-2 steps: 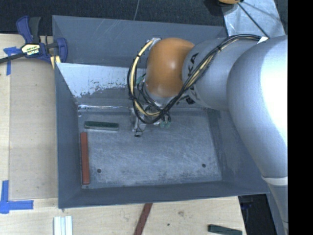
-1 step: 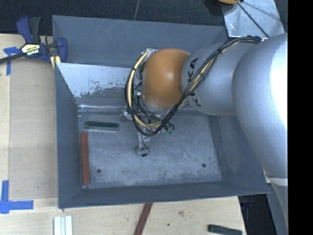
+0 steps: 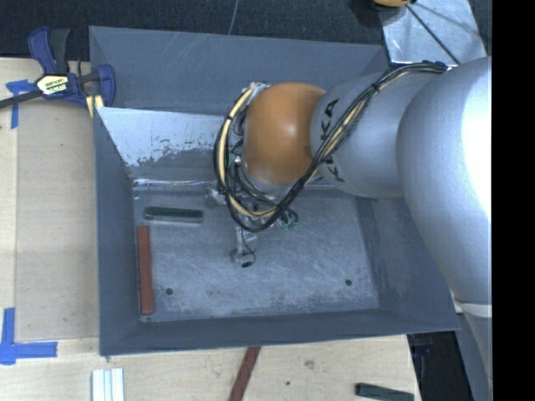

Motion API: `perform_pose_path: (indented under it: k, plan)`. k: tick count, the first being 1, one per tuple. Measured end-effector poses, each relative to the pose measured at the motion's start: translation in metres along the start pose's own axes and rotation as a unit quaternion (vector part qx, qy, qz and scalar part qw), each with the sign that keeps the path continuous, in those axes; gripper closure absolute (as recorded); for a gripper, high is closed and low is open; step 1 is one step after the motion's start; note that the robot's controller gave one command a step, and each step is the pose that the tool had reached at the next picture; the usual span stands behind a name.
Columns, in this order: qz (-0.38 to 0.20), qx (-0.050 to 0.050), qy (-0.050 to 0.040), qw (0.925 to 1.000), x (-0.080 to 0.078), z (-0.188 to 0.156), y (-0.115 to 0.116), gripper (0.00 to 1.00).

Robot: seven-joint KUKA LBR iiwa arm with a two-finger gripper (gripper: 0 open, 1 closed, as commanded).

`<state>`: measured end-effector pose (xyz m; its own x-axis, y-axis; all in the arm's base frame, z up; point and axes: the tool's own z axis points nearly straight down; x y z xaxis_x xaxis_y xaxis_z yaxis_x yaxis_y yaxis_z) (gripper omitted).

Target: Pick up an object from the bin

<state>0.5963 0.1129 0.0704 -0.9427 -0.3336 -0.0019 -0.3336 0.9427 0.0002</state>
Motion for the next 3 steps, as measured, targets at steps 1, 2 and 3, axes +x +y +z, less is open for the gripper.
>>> perform_pose_path:
  k: [1, 2, 3]
  plan:
    - [-0.063, 0.000, -0.0020, 0.9980, -0.027, 0.000, 0.073, 1.00]
    - [-0.063, 0.000, -0.0019, 0.9980, -0.027, 0.000, 0.073, 1.00]
    - [-0.052, 0.000, -0.0008, 0.9986, -0.012, -0.107, 0.076, 1.00]
